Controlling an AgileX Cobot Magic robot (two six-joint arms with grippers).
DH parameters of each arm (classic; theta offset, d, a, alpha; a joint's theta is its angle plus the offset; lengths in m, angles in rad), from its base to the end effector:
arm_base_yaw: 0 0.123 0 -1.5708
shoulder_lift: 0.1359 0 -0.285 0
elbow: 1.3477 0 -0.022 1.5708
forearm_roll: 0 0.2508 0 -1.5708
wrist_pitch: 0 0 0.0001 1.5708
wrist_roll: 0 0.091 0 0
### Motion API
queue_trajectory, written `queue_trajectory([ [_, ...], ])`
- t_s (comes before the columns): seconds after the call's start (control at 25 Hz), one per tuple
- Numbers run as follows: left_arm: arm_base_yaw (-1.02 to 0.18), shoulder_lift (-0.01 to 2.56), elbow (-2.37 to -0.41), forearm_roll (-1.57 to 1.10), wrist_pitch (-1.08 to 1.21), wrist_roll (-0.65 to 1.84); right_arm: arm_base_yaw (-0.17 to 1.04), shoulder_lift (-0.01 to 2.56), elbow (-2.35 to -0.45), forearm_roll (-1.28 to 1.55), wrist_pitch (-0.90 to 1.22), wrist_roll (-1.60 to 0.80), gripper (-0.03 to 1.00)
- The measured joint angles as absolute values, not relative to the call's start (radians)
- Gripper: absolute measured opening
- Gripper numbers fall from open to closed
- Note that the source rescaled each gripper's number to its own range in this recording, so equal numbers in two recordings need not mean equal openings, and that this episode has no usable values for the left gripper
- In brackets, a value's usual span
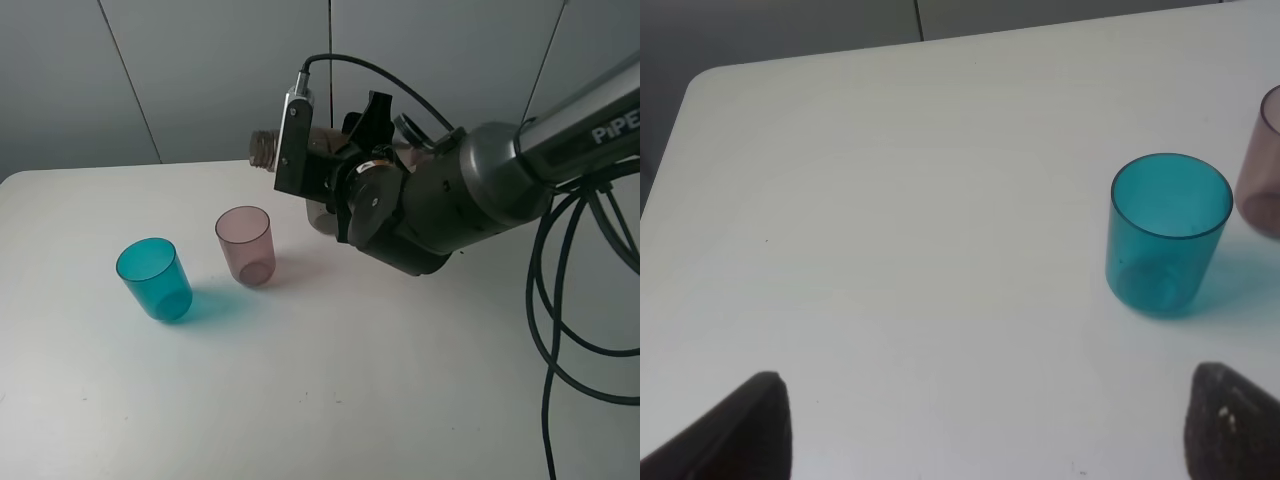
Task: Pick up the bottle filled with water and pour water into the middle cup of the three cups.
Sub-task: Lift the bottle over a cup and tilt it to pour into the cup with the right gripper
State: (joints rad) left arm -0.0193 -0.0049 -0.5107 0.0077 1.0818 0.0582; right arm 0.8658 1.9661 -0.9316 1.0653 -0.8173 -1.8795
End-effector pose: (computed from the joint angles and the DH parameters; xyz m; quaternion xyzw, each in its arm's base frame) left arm -0.0077 0.0008 0.2785 0.0329 0.8540 0.0139 0.5190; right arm 0.2847 0.2451 0.1461 -0.5353 0.6230 -0.3188 0.4730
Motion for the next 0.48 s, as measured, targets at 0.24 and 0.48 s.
queue_trajectory([
  [0.24, -0.019, -0.005, -0.511, 0.008, 1.082, 0.058, 0.866, 1.966, -0.932, 1.072, -0.822, -1.978, 0.02],
  [0.48, -0.019, -0.005, -0.511, 0.008, 1.082, 0.058, 0.866, 1.966, -0.932, 1.078, -0.801, -2.045, 0.02],
])
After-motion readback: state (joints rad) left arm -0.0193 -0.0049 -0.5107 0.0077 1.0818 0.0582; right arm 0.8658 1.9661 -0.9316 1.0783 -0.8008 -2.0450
